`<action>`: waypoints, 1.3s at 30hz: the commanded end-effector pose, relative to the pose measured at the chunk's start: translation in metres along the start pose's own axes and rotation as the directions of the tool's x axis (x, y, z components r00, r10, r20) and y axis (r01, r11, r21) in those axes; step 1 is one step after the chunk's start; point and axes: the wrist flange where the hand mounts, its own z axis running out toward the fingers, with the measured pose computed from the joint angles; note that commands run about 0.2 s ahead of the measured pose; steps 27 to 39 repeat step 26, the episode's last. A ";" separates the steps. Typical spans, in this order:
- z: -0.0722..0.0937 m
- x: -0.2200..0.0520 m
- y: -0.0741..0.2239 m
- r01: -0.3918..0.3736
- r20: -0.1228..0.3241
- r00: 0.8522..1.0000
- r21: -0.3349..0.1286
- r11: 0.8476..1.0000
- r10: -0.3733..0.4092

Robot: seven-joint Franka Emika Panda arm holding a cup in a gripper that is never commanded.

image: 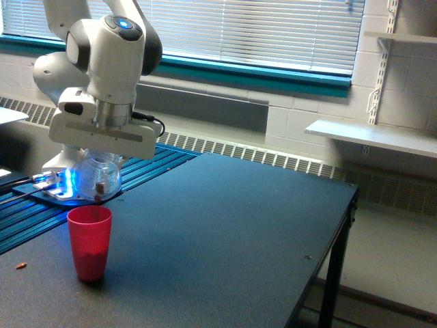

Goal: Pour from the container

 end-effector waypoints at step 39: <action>-0.021 -0.002 0.004 0.017 -0.058 0.998 0.097 0.995 -0.012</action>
